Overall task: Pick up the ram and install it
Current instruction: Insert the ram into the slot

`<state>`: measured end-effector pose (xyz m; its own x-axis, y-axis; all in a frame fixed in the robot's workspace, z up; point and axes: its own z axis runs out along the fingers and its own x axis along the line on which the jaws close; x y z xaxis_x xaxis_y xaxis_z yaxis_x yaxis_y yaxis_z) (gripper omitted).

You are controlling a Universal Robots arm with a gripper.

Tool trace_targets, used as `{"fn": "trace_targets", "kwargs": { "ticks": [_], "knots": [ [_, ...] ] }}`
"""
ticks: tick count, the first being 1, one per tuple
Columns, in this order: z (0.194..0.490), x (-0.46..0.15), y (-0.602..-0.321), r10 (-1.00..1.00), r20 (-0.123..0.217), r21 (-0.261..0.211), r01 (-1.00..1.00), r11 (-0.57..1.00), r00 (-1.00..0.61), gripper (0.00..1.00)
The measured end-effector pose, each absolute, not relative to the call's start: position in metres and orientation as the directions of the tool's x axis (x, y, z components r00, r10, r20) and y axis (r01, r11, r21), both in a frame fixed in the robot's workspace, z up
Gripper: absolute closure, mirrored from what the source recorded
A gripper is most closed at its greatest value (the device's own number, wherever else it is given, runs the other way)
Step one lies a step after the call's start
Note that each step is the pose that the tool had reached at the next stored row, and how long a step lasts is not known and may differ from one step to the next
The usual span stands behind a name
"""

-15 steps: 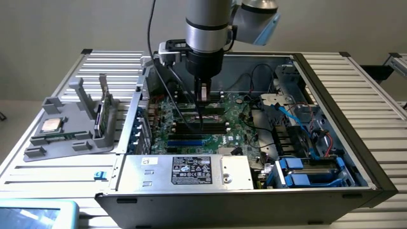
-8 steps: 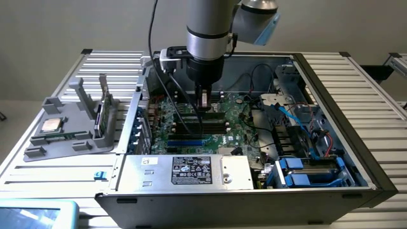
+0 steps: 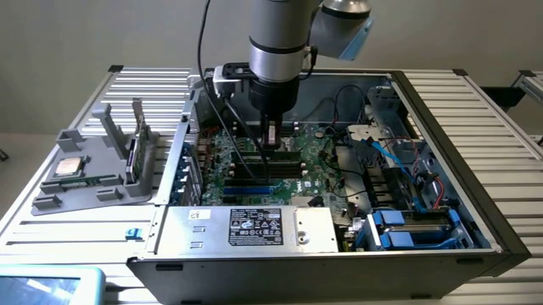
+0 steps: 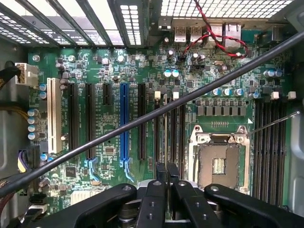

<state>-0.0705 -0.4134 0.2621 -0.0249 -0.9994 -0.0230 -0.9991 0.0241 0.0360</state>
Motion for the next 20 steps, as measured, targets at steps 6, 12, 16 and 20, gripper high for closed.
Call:
{"fn": "trace_targets", "kwargs": {
  "ticks": [6,12,16,20],
  "knots": [
    [0.26,-0.065,-0.413,-0.999,-0.024,0.036,-0.999,0.035,-0.036,0.89],
    [0.254,-0.063,-0.415,-0.998,-0.024,0.036,-0.998,0.054,-0.055,0.89],
    [0.25,-0.063,-0.415,-0.998,-0.024,0.036,-0.997,0.064,-0.065,0.89],
    [0.25,-0.063,-0.415,-0.998,-0.024,0.036,-0.997,0.065,-0.066,0.89]
  ]
}}
